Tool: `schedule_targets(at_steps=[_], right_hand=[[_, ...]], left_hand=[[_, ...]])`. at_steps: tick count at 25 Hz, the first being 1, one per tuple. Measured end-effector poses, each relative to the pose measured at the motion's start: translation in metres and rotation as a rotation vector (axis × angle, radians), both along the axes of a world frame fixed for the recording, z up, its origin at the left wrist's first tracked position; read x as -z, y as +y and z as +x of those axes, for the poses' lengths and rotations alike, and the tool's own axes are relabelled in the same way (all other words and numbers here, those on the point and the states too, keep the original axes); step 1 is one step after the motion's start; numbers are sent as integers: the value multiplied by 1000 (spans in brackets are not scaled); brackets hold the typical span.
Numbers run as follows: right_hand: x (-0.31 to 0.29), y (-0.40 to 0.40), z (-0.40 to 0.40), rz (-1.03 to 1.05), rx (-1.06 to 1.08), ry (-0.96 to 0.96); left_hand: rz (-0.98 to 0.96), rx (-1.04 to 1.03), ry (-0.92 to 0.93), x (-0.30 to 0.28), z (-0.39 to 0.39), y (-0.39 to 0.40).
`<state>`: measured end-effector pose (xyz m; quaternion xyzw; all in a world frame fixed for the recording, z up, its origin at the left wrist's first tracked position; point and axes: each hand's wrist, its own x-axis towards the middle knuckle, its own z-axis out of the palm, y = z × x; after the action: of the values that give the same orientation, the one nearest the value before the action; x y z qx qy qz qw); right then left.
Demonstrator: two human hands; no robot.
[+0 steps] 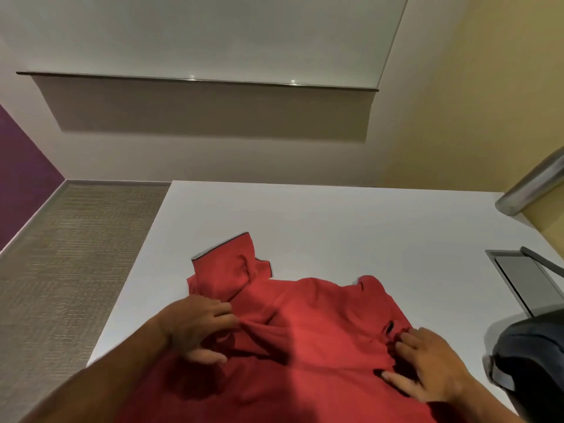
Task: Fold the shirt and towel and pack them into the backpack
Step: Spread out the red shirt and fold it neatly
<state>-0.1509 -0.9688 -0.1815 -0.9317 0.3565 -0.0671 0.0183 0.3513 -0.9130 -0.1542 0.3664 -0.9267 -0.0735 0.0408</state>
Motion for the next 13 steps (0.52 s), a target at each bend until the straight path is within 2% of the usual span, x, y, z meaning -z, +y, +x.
schedule_targets(at_steps=[2,5,10,13], right_hand=[[-8,-1,1,-7,34,-28],[-14,-10,9,53,0,-2],[-16,-20,23,228,-8,234],[-24,-23,19,234,0,305]], left_hand=[[-13,-60,41,-9,0,0],[-35,-81,-20,-17,2,-7],[31,-179,-107,-16,8,-12],[124,-228,-226,-20,12,-14]])
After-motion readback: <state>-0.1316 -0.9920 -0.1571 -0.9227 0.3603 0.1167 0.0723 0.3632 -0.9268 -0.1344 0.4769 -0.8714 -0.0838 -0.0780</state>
